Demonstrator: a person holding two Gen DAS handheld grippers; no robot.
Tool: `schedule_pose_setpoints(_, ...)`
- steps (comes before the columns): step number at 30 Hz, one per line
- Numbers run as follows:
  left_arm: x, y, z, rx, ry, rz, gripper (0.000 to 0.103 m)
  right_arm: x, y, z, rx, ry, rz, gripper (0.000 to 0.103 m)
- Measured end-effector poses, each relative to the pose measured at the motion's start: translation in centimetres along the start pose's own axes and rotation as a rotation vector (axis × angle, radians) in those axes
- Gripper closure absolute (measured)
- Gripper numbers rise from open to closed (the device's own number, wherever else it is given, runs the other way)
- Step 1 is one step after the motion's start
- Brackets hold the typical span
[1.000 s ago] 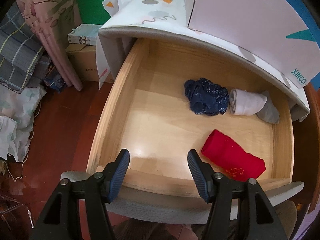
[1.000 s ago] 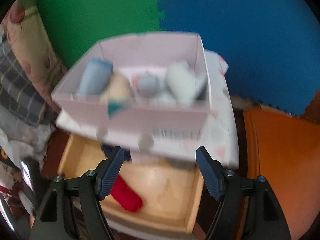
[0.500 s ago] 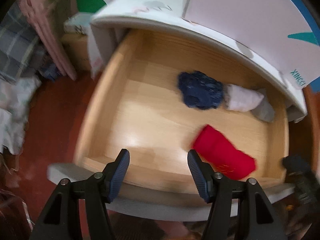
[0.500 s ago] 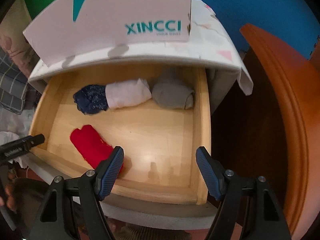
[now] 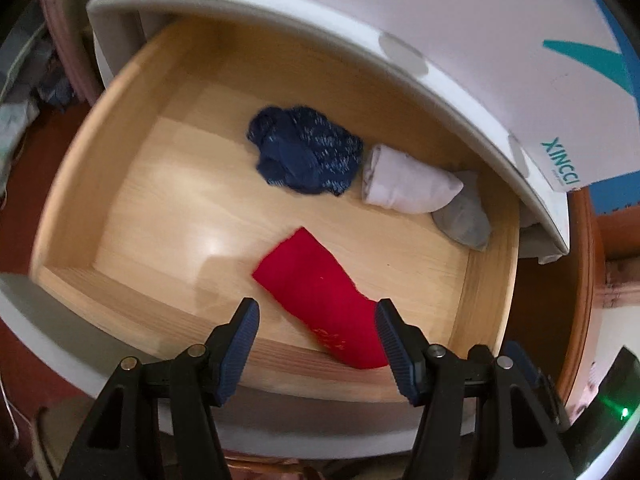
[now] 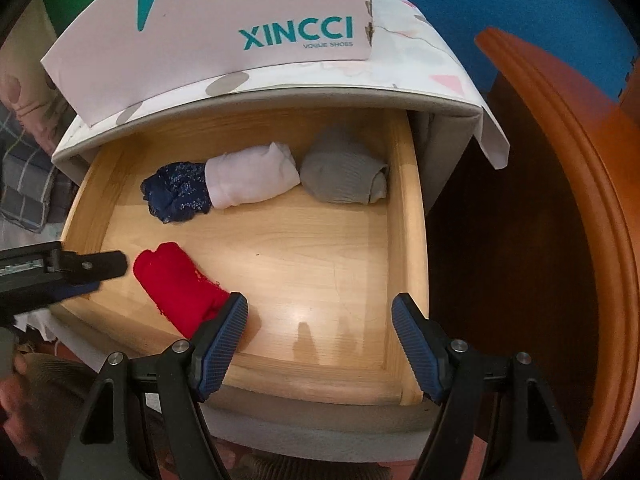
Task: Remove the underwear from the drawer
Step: 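Move the right gripper back down over the open drawer, then lower the left gripper onto the red sock and grasp it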
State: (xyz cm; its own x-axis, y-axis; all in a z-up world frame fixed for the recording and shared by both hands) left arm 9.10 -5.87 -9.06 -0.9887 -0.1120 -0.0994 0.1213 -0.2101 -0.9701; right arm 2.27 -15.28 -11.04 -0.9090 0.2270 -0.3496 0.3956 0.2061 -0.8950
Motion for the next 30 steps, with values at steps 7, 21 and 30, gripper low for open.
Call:
schedule_pose_setpoints(7,0.2,2.9,1.8,-0.044,0.010,-0.064,0.041,0.0,-0.1,0.0,-0.013,0.003,-0.002,0.031)
schedule_pose_setpoints(21,-0.2,6.5,2.3,-0.235,0.172,-0.152,0.043,0.1,0.0,-0.1,-0.039,0.013,-0.014,0.031)
schedule_pose_setpoints(30,-0.9,7.1,1.1,-0.314,0.274,-0.176,0.042,0.2,-0.1,-0.1,-0.035,0.015,-0.015,0.031)
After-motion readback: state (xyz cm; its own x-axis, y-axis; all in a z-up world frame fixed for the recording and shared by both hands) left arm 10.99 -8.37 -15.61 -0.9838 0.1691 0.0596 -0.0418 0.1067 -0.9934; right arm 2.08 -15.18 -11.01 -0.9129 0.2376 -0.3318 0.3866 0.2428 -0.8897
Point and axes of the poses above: each gripper's, at about its wrist camera, not at the fingertips, and y roughly the way its jaws point, z to its right, x to its underside, the point moved 4 cm from there along y, roughly the way its jaws point, and after that the axes turned 7 degrees about -x, right-handed, at the moved point
